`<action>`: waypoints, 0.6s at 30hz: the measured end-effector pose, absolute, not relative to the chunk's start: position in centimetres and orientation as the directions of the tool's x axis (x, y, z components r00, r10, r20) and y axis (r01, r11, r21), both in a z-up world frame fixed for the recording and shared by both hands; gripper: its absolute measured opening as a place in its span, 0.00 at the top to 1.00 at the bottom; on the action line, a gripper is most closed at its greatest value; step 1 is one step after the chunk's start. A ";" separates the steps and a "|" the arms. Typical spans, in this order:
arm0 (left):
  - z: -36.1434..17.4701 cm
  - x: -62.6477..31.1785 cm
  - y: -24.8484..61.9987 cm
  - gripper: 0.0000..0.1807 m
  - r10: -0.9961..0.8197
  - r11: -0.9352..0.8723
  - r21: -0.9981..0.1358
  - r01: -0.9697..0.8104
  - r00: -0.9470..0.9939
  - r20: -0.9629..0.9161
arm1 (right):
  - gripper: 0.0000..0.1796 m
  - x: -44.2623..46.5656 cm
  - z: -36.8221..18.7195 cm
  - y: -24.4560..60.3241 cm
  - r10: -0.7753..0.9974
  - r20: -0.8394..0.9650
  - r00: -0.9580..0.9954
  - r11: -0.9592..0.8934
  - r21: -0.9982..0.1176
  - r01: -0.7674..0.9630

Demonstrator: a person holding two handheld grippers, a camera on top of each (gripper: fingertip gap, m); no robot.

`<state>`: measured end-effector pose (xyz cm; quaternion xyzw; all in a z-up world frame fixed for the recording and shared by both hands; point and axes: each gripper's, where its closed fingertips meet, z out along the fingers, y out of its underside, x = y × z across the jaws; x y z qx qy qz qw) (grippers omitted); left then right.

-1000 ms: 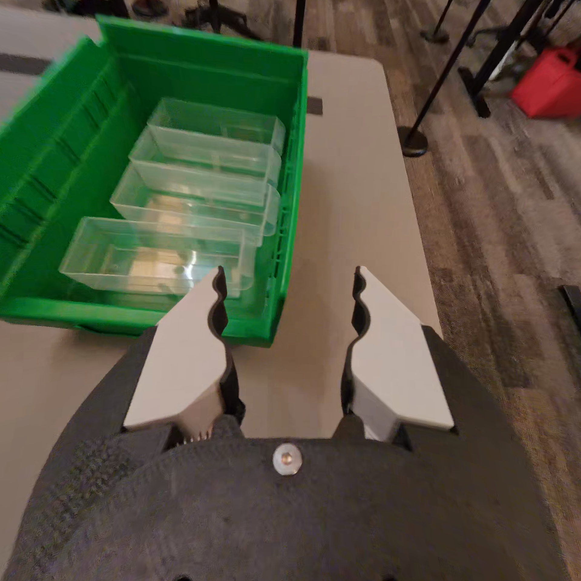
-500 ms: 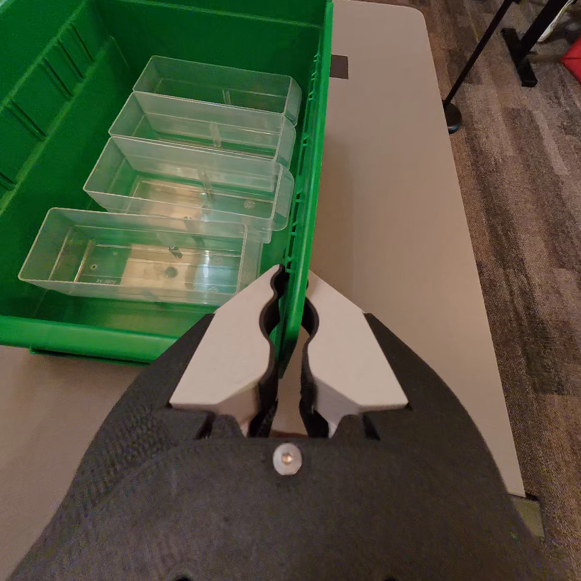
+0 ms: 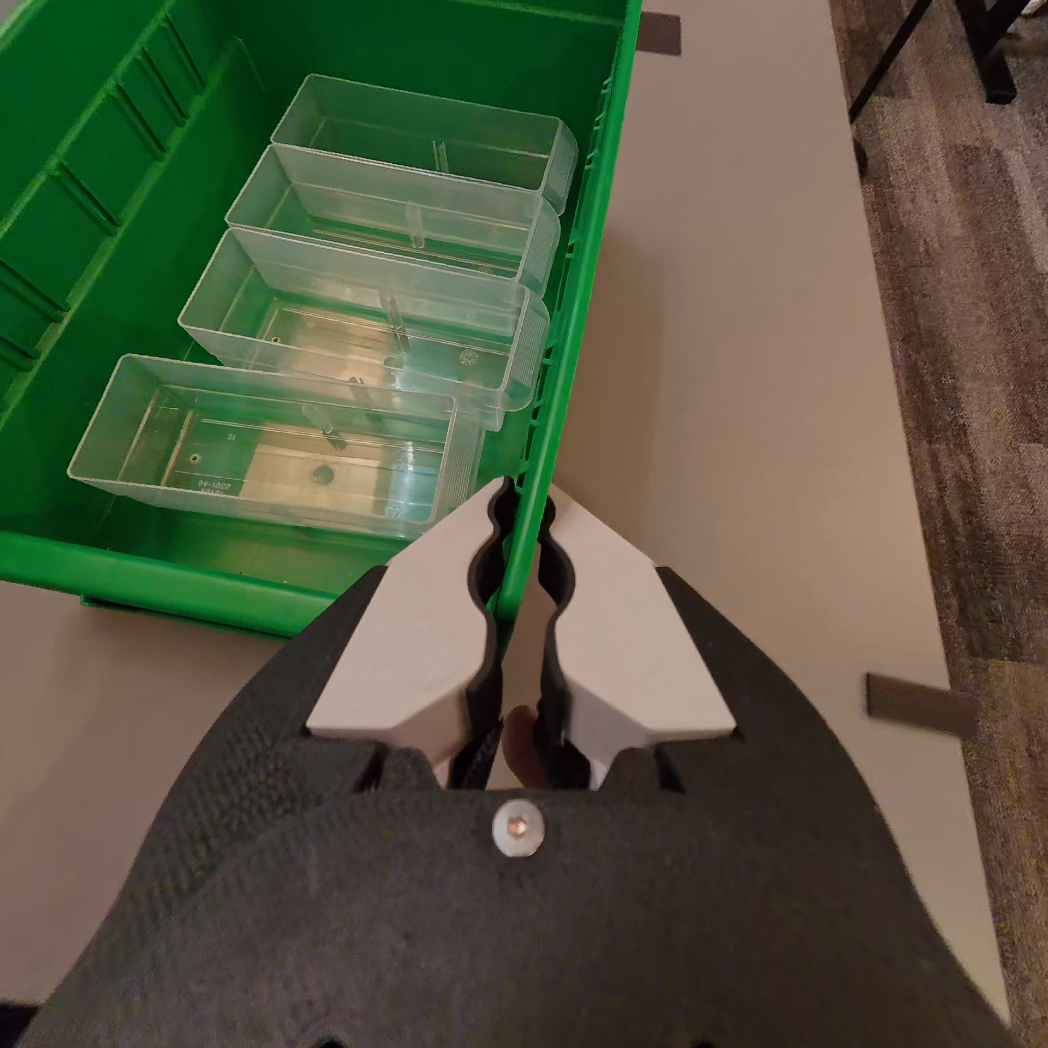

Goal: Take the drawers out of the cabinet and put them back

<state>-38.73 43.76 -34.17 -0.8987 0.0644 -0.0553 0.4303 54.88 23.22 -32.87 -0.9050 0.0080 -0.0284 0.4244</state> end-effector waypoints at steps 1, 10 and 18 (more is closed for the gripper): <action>-34.1 -38.8 43.7 0.98 -0.158 -0.621 -0.782 -0.062 0.986 0.047 | 0.98 54.5 -32.9 22.5 -0.035 0.037 0.999 -0.641 -0.768 0.006; -31.9 -38.7 42.4 0.98 -0.173 -0.587 -0.809 -0.040 0.982 0.077 | 0.98 50.4 -32.8 16.0 0.016 0.003 1.000 -0.657 -0.754 0.012; -29.7 -38.5 40.6 0.97 -0.172 -0.532 -0.847 -0.023 0.982 0.082 | 0.98 45.7 -32.3 9.8 0.082 -0.012 0.997 -0.676 -0.736 0.047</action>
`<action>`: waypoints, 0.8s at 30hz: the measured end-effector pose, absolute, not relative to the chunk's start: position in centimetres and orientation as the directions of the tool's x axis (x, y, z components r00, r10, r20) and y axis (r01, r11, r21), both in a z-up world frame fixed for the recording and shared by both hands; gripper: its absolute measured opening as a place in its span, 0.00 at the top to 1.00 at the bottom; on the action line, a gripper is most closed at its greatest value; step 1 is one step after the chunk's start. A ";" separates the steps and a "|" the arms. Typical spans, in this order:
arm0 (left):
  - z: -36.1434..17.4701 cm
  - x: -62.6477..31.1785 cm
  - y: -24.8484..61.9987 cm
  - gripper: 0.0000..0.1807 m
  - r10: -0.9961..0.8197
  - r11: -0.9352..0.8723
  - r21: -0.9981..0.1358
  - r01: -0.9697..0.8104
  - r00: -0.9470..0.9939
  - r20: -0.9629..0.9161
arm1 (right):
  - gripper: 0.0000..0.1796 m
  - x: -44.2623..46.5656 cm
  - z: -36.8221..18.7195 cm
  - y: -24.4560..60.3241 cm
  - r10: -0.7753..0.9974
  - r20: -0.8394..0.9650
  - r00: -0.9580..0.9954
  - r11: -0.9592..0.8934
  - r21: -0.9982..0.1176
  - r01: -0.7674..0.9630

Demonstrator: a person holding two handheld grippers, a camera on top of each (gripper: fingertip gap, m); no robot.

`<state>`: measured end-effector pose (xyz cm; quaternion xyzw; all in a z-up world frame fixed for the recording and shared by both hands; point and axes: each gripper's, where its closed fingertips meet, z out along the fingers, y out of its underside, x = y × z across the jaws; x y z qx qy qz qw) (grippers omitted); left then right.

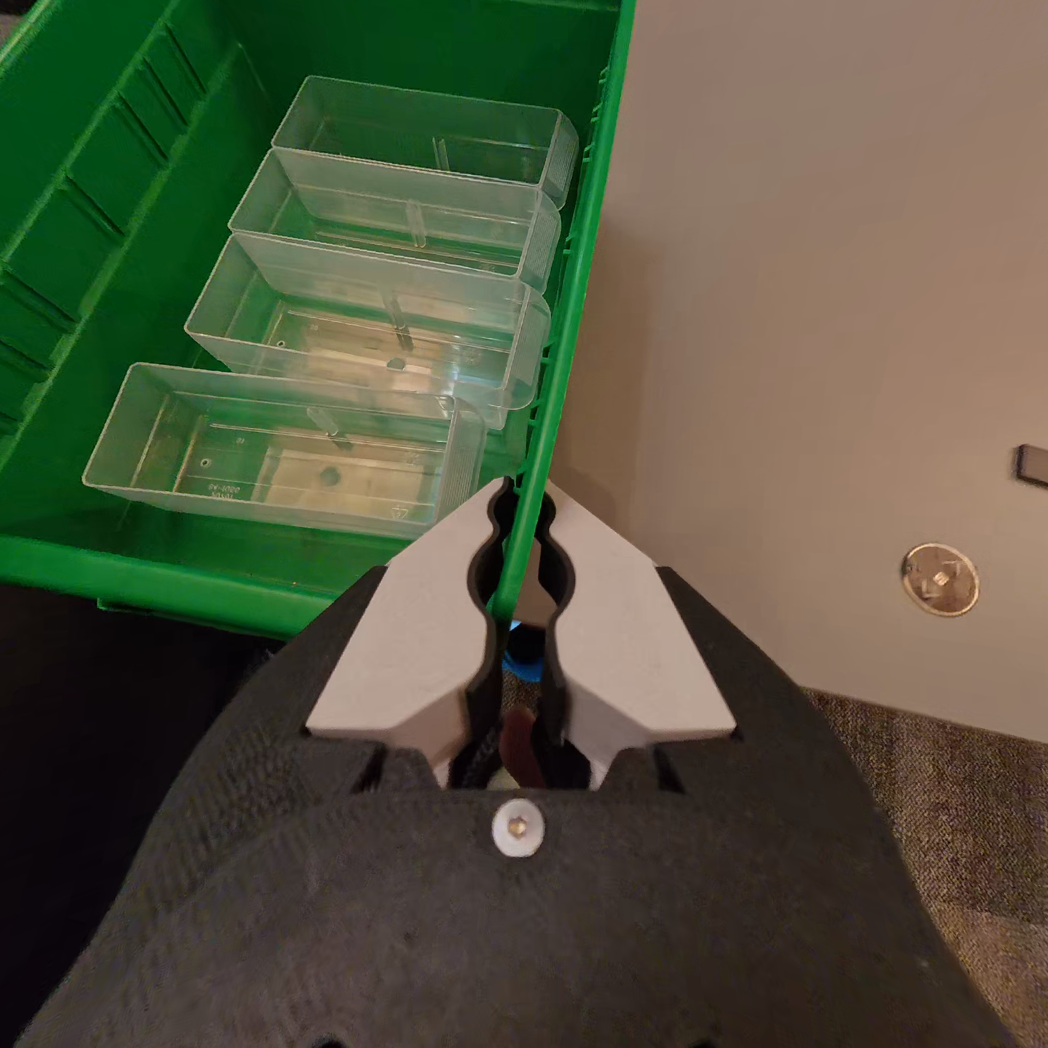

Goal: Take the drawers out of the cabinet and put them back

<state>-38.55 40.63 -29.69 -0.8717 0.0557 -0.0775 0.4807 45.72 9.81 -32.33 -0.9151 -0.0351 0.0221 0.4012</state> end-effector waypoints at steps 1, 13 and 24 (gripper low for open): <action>-29.3 -38.6 40.4 0.98 -0.173 -0.521 -0.853 -0.006 0.980 0.099 | 0.98 45.0 -32.3 9.1 0.093 -0.014 0.996 -0.678 -0.734 0.053; -25.0 -37.2 37.7 0.97 -0.209 -0.433 -0.898 0.073 0.961 0.179 | 0.98 36.1 -31.1 5.2 0.232 -0.010 0.973 -0.707 -0.689 0.162; -22.0 -36.9 36.5 0.97 -0.223 -0.360 -0.925 0.121 0.952 0.212 | 0.98 30.5 -31.2 5.4 0.435 -0.002 0.901 -0.673 -0.665 0.324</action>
